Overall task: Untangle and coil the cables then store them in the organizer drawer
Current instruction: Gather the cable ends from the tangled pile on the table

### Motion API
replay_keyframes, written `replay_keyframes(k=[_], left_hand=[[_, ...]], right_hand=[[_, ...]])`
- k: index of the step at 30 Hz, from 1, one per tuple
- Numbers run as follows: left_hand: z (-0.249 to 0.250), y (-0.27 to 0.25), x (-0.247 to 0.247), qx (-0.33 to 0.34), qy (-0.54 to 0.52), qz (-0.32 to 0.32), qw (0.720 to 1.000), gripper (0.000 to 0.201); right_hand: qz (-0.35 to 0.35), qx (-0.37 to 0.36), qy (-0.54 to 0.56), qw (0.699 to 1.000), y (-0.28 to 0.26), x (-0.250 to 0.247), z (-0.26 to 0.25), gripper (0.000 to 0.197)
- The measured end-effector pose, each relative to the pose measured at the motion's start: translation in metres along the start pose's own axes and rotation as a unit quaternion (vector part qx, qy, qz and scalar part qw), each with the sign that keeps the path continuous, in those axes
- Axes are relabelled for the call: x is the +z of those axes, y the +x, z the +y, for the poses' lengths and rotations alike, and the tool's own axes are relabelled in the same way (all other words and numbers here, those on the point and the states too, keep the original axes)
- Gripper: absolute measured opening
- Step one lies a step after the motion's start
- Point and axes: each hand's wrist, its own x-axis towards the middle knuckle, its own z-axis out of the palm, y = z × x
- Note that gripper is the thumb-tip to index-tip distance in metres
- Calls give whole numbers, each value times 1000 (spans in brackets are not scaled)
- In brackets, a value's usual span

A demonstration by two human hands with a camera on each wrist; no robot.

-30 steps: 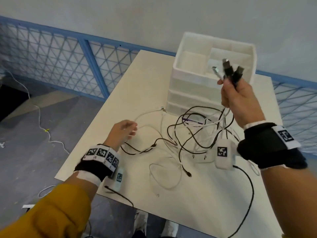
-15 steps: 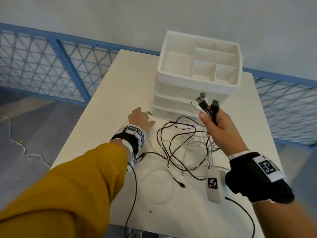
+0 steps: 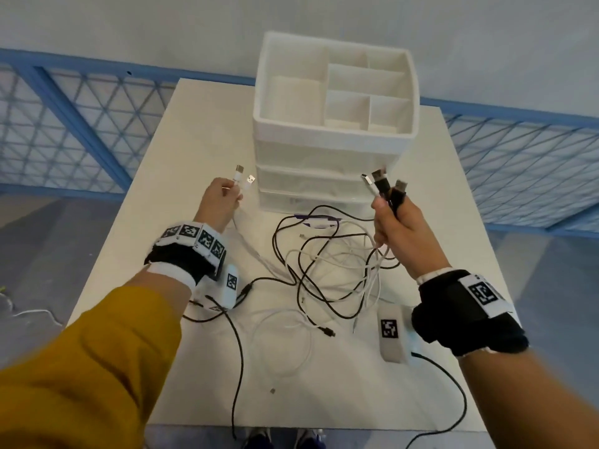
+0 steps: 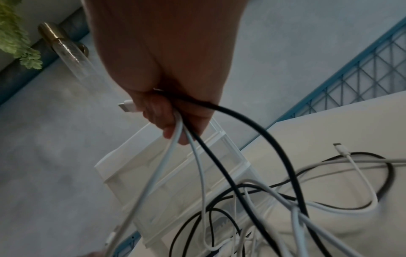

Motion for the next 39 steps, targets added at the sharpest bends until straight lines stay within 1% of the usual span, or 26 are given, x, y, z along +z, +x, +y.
replay_keyframes(k=[2, 4, 6, 8, 9, 11, 12, 14, 17, 20, 23, 27, 31, 33, 37, 39], left_hand=[[14, -13, -8, 16, -43, -24, 999, 11], [31, -29, -15, 38, -68, -80, 994, 19], [45, -49, -20, 52, -38, -146, 987, 20], [56, -68, -19, 55, -21, -179, 982, 19], [58, -78, -19, 53, -45, -187, 980, 20], [58, -93, -22, 50, -125, -205, 969, 24], [56, -99, -22, 49, -145, -211, 965, 25], [52, -109, -19, 54, -145, -212, 965, 23], [51, -122, -3, 50, -182, -192, 963, 21], [51, -130, 11, 44, -198, -195, 960, 19], [51, -133, 18, 76, -164, -195, 964, 22], [53, -135, 27, 117, -99, -193, 969, 17], [49, -131, 34, 115, -56, -212, 969, 18], [50, -132, 37, 127, -24, -191, 973, 20], [51, -148, 57, 195, 27, -134, 971, 17], [49, -155, 67, 207, 29, -111, 971, 18]], right_hand=[[1, -6, -16, 1000, -1, 1, -2, 19], [-5, -28, -26, 999, -3, 3, -8, 17], [-27, -42, -36, 998, -4, 8, -12, 11], [-38, -46, -55, 997, -2, 13, -15, 9], [-45, -46, -62, 996, -3, 17, -17, 11], [-65, -42, -59, 995, -8, 24, -20, 17], [-75, -42, -53, 995, -10, 27, -22, 20], [-89, -44, -42, 994, -15, 34, -26, 24], [-96, -58, -30, 993, -17, 47, -29, 19], [-64, -69, 12, 995, -18, 56, -28, 12], [-46, -68, 64, 995, -20, 58, -25, 6], [-57, -58, 57, 995, -20, 55, -25, 4], [-52, -55, 75, 994, -24, 43, -23, 7], [-59, -50, 77, 994, -26, 40, -20, 5], [-84, -32, 121, 989, -32, 39, -16, 8], [-85, -23, 128, 988, -34, 38, -14, 8]])
